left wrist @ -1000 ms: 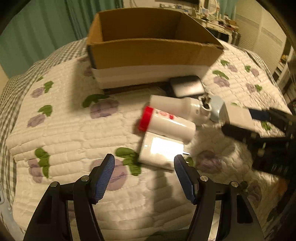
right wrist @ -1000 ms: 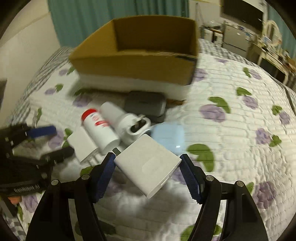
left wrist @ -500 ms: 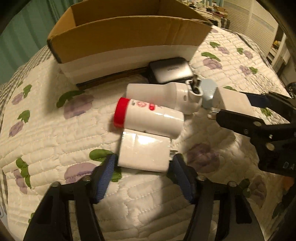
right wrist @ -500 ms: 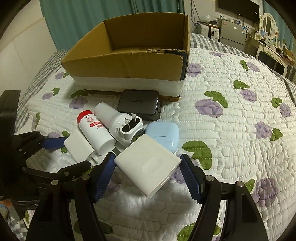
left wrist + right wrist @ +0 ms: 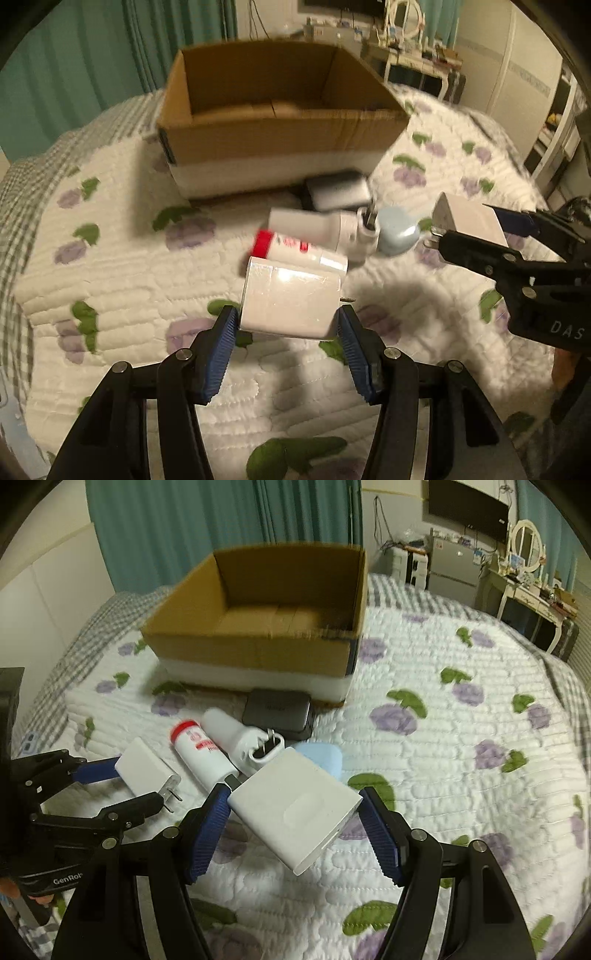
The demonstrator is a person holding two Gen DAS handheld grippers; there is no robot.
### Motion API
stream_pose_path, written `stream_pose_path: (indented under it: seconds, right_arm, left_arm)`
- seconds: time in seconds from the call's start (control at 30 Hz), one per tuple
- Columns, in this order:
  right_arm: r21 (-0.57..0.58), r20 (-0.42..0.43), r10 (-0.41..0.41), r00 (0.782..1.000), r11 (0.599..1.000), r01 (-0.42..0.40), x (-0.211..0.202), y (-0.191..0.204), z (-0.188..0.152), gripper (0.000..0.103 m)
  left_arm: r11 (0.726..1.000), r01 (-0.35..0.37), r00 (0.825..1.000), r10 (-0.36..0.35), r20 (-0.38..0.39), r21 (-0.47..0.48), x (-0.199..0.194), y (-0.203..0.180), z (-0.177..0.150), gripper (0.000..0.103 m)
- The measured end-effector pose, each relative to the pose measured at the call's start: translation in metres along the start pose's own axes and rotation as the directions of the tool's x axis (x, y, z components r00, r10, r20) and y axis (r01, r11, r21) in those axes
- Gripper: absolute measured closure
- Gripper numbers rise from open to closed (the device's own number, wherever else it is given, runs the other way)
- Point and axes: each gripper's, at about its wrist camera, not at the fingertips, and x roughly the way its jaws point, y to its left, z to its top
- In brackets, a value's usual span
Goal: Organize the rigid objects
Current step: 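Grasp the white square adapter with the right gripper while the left grasps the white charger, then lower both white items into the cardboard box and open both grippers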
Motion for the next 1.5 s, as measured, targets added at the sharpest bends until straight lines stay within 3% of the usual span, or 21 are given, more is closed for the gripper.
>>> stream_pose_path:
  seconds: [0.2, 0.4, 0.57, 0.67, 0.93, 1.17, 1.3, 1.5]
  right_arm:
    - [-0.025, 0.068, -0.032, 0.997, 0.999, 0.034, -0.042, 0.005, 0.019, 0.032]
    - [-0.067, 0.16, -0.046, 0.986, 0.996, 0.057, -0.081, 0.008, 0.057, 0.032]
    - [-0.1, 0.23, -0.048, 0.972, 0.992, 0.073, -0.098, 0.01, 0.1, 0.032]
    - [-0.117, 0.253, -0.049, 0.966, 0.99, 0.08, -0.098, 0.01, 0.124, 0.032]
    - [-0.152, 0.246, -0.066, 0.967, 0.983, 0.105, -0.051, 0.01, 0.172, 0.032]
    - [-0.138, 0.185, -0.08, 0.979, 0.985, 0.106, 0.019, -0.001, 0.186, 0.032]
    - [-0.1, 0.169, -0.089, 0.982, 0.989, 0.107, 0.048, -0.014, 0.191, 0.032]
    - [-0.094, 0.158, -0.095, 0.983, 0.989, 0.111, 0.076, -0.014, 0.203, 0.032]
  left_arm:
    - [0.999, 0.002, 0.995, 0.001, 0.1, -0.034, -0.046, 0.004, 0.024, 0.047]
    - [0.999, 0.013, 0.978, -0.003, 0.211, -0.049, -0.088, 0.012, 0.077, 0.047]
    - [0.999, -0.038, 0.964, 0.044, 0.261, -0.028, -0.093, 0.022, 0.124, 0.047]
    - [0.998, -0.026, 0.963, 0.039, 0.268, -0.051, -0.079, 0.032, 0.152, 0.047]
    - [0.999, -0.009, 0.969, 0.017, 0.248, -0.032, -0.014, 0.048, 0.185, 0.047]
    - [1.0, -0.002, 0.971, 0.007, 0.238, -0.02, 0.033, 0.052, 0.178, 0.044]
    - [0.999, -0.023, 0.968, 0.029, 0.248, -0.027, 0.043, 0.054, 0.175, 0.041]
    - [0.999, 0.017, 0.97, -0.008, 0.243, -0.033, 0.036, 0.061, 0.174, 0.039]
